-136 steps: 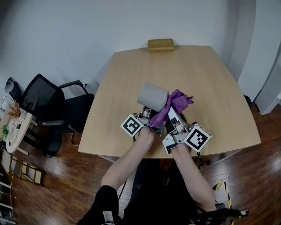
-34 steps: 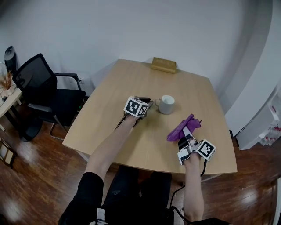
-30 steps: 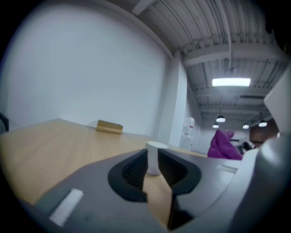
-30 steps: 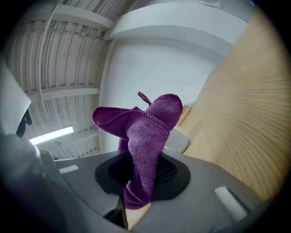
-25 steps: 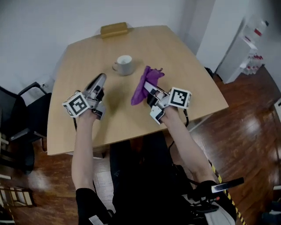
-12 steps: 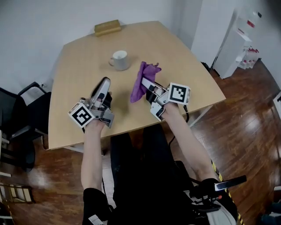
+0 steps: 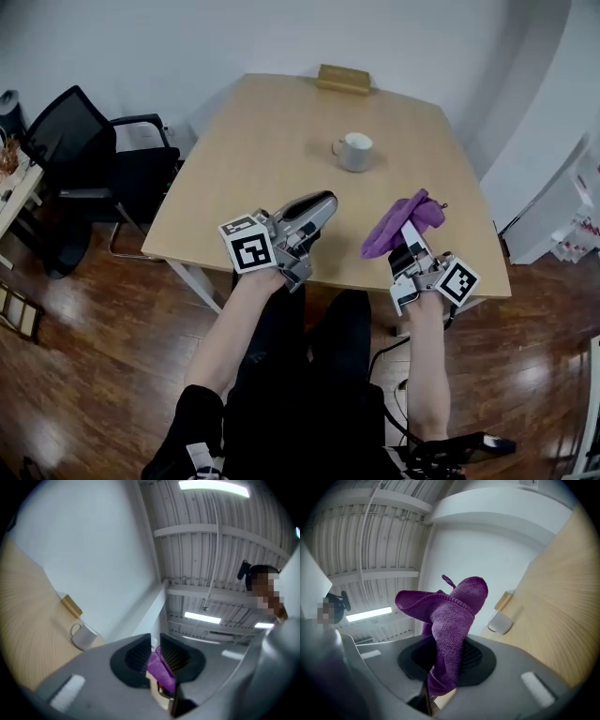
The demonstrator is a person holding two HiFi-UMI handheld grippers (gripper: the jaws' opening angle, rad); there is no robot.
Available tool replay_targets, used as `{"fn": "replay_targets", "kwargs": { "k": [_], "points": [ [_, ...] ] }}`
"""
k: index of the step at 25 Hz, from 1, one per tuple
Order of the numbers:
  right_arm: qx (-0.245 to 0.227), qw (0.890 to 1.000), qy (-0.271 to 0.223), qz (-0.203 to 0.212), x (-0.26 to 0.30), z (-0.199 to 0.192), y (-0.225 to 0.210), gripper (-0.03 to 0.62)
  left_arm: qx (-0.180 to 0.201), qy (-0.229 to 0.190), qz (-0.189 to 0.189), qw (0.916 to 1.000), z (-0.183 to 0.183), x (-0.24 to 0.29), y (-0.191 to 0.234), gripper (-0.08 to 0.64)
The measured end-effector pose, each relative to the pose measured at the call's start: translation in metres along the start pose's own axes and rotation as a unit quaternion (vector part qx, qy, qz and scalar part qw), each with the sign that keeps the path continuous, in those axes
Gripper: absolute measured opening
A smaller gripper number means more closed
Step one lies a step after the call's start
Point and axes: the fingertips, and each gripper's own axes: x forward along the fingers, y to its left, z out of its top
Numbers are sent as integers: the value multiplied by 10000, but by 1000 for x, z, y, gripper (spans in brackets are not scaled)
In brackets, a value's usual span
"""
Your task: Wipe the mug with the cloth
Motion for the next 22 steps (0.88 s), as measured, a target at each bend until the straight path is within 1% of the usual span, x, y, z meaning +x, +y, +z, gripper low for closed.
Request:
{"fn": "replay_targets", "kwargs": {
  "k": [4, 6, 12, 22],
  "points": [
    [25, 10000, 66, -57, 3, 3, 5, 87, -65, 19, 55, 10000, 7, 1, -2, 52],
    [48, 9999, 102, -47, -2, -1, 13, 86, -54, -17, 73, 10000, 8, -2, -12, 49],
    [-51, 10000, 75, 31, -71, -41, 71, 87, 102, -95, 27, 9999, -19, -47, -91, 36],
    [-353, 9986, 160, 347, -130, -77, 162, 87, 325, -106, 116, 9993, -32, -97, -193, 12]
  ]
}}
